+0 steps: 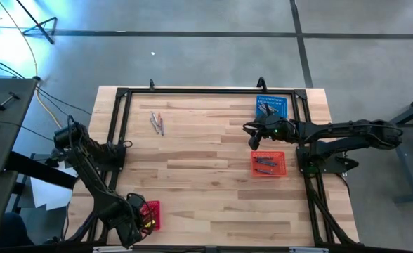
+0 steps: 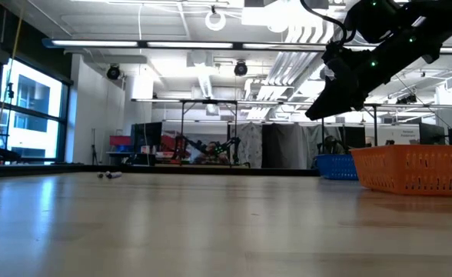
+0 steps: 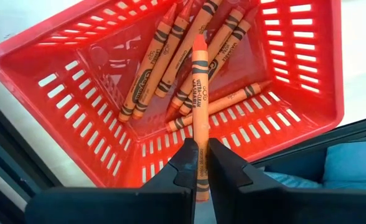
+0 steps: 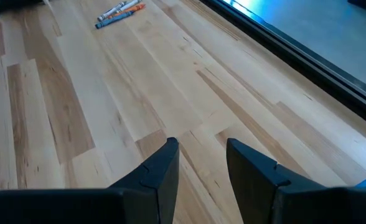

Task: Sort crayons
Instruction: Put the orange crayon into the red bin

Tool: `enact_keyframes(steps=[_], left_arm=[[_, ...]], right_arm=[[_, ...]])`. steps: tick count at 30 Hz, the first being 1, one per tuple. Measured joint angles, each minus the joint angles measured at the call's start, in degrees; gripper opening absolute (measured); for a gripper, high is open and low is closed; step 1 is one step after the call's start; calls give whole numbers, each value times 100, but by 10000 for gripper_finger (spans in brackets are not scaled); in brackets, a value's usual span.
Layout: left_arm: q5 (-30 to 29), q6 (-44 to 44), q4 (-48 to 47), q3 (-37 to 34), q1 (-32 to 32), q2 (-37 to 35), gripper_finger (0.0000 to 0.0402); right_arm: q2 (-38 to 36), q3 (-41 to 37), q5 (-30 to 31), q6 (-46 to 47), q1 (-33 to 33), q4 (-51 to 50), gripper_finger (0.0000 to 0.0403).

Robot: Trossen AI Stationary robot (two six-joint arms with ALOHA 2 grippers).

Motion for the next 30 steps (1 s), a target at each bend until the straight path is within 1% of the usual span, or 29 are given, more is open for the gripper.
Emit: enact_keyframes(steps=[14, 20, 26, 30], left_arm=[[2, 20, 26, 0, 0, 0, 17], [2, 434, 207, 0, 42, 0, 17], [-9, 958, 143, 0, 145, 0, 17], [-6, 1004, 68, 0, 197, -2, 17]], right_arm=[[0, 0, -149, 37, 0, 0, 128], [0, 0, -149, 42, 0, -4, 128], [0, 0, -147, 39, 0, -113, 128], [2, -2, -146, 37, -13, -168, 128]])
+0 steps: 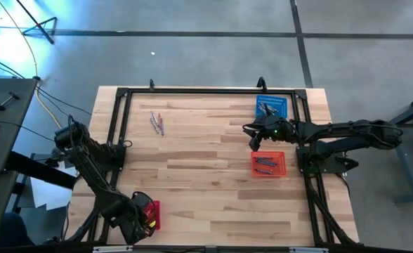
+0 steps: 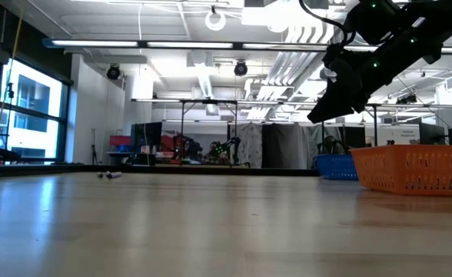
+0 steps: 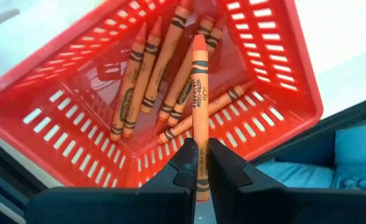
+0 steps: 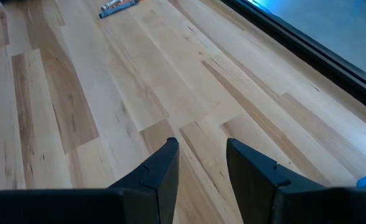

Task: Sort crayons
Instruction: Put the orange crayon into the red bin

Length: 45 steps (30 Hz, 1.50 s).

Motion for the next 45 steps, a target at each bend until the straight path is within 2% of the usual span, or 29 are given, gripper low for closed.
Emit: enact_keyframes(steps=[9, 21, 26, 31, 35, 38, 45], left_arm=[[1, -444, -27, 0, 1, 0, 17], [-10, -335, -24, 0, 2, 0, 17], [-412, -104, -69, 0, 0, 0, 17], [-112, -409, -213, 3, -59, 13, 17], [-655, -153, -203, 4, -20, 46, 17], [-511, -54, -415, 4, 76, 46, 17], [-815, 147, -156, 6, 142, 46, 17]], right_arm=[[0, 0, 26, 0, -2, 304, 128], [0, 0, 44, 0, -2, 396, 128], [0, 0, 46, 0, -2, 391, 128], [0, 0, 46, -1, -2, 390, 128], [0, 0, 46, -2, -2, 389, 128], [-2, 0, 46, -1, -2, 389, 128], [-2, 0, 47, -2, -2, 387, 128]])
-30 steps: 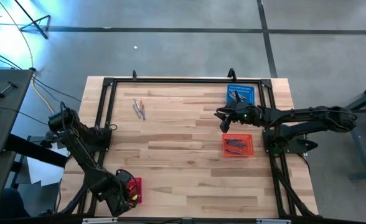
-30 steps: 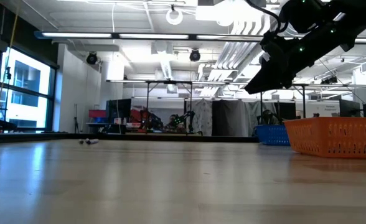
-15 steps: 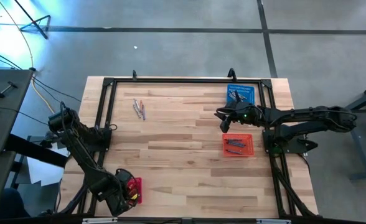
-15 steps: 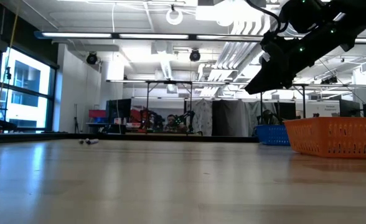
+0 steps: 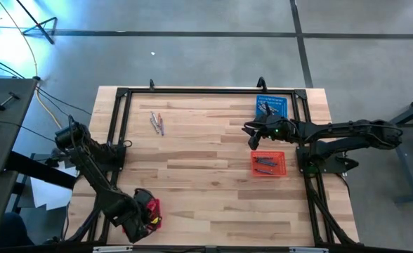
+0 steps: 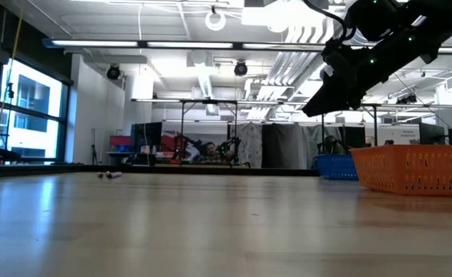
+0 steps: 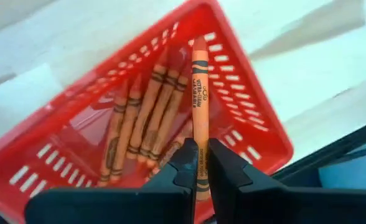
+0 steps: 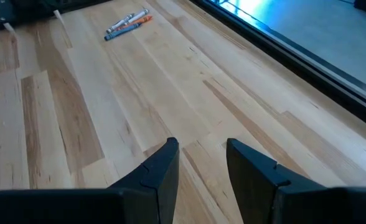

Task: Sort crayons
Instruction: Put the orange crayon into the red bin

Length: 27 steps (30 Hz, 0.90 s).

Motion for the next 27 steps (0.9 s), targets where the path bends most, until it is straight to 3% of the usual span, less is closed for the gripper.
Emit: enact_keyframes(steps=[4, 18, 27], left_arm=[[250, 52, -85, 1, -1, 0, 17], [195, -33, -72, -1, -11, 2, 18], [286, -98, -73, -4, -7, 2, 65]], right_arm=[[0, 0, -1, 0, 0, -4, 128], [0, 0, -1, 0, 0, -2, 128], [0, 0, -1, 0, 0, 0, 128]])
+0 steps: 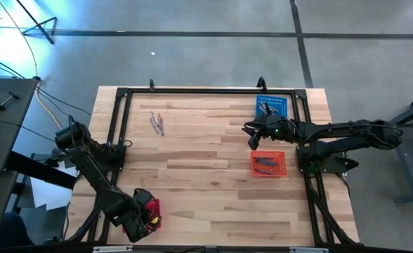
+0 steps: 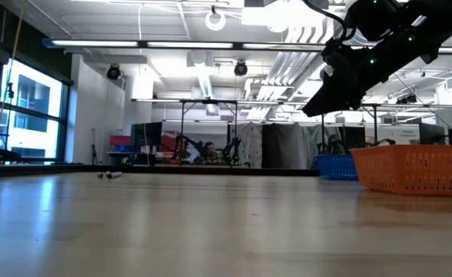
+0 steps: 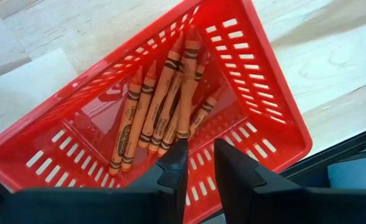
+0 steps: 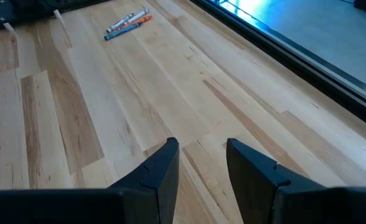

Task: Sort crayons
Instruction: Put the orange crayon into the red bin, then put the gray crayon into the blue bin

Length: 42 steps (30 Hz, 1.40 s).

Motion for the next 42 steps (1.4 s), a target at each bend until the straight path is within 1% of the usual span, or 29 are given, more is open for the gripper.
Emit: enact_keyframes(steps=[4, 8, 10, 12, 13, 16, 19, 21, 23, 25, 27, 30, 35, 39, 42], left_arm=[[104, 3, 0, 0, 0, 2, 78], [146, -1, -4, 0, 0, 3, 80], [300, -2, -46, 17, 2, 2, 79], [277, -3, -355, 230, 6, 2, 77], [169, 4, -559, 432, 15, 0, 76], [-380, 162, -1511, 1241, 73, -7, 75], [-1160, 345, -2315, 1921, 171, -20, 74], [-1973, 491, -2665, 2120, 257, -20, 74], [-2811, 726, -2897, 2134, 402, -18, 74], [-3514, 1139, -3028, 2093, 649, 16, 74], [-3955, 1572, -2988, 1914, 997, 28, 74], [-4156, 2024, -2799, 1599, 1666, 33, 74], [-4119, 2738, -1918, 918, 2830, 33, 74], [-3808, 3452, -964, 376, 3667, 33, 74], [-3642, 3924, -327, 38, 4170, 33, 74]], right_arm=[[0, 0, 1, 0, 0, -2, 128], [0, 0, 1, 0, 0, -2, 128], [0, 0, 0, 0, 0, -1, 128], [0, 0, -1, 0, 0, -2, 128], [0, 2, 2, 0, 0, 0, 128], [0, 2, 1, 0, 0, -2, 128], [-2, 2, 2, 0, 0, 0, 128], [-2, 2, -1, 0, 0, 0, 128], [-2, 2, 0, 0, 0, -2, 128], [-2, 2, 0, 0, 0, 0, 128], [-2, 2, 1, 0, 0, -2, 128], [-2, 2, -1, 0, 0, -1, 128], [-2, 2, 2, 0, 0, 0, 128], [-2, 2, 1, 0, 0, -8, 128], [-2, 2, 0, 0, 0, -2, 128]])
